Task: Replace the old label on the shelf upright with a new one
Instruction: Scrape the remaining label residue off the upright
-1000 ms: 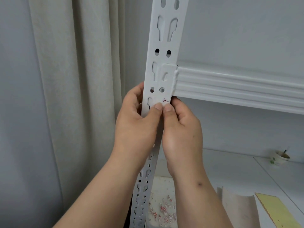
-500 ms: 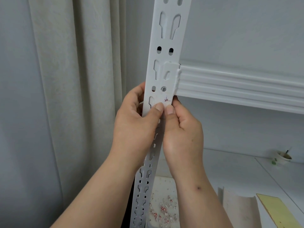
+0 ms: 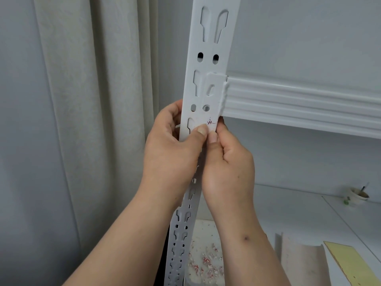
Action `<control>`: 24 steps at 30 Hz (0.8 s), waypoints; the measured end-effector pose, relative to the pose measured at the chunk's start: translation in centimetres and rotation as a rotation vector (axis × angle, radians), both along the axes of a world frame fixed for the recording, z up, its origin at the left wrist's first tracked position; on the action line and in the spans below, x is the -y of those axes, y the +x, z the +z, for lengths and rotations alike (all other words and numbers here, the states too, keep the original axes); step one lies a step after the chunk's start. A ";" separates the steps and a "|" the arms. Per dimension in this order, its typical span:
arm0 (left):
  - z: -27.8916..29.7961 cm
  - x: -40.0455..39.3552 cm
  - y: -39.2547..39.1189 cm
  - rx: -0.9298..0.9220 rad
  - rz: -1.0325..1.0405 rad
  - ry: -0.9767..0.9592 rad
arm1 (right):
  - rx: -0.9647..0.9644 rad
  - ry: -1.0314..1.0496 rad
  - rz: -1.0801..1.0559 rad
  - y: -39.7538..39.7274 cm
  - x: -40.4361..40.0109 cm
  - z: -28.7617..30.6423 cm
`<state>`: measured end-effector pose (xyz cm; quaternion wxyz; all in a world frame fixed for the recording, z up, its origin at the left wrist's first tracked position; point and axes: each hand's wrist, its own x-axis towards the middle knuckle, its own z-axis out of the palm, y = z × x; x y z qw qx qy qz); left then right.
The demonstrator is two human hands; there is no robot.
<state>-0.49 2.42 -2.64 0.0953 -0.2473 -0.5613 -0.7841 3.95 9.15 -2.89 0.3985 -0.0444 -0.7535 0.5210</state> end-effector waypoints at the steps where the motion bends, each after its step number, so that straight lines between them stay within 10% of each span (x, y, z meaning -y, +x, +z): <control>1: 0.0 0.0 0.0 -0.002 0.002 -0.002 | 0.005 0.004 0.004 0.0 0.0 0.0; 24: -0.2 0.6 -0.3 0.006 -0.055 -0.017 | 0.018 0.037 -0.039 -0.4 0.0 -0.4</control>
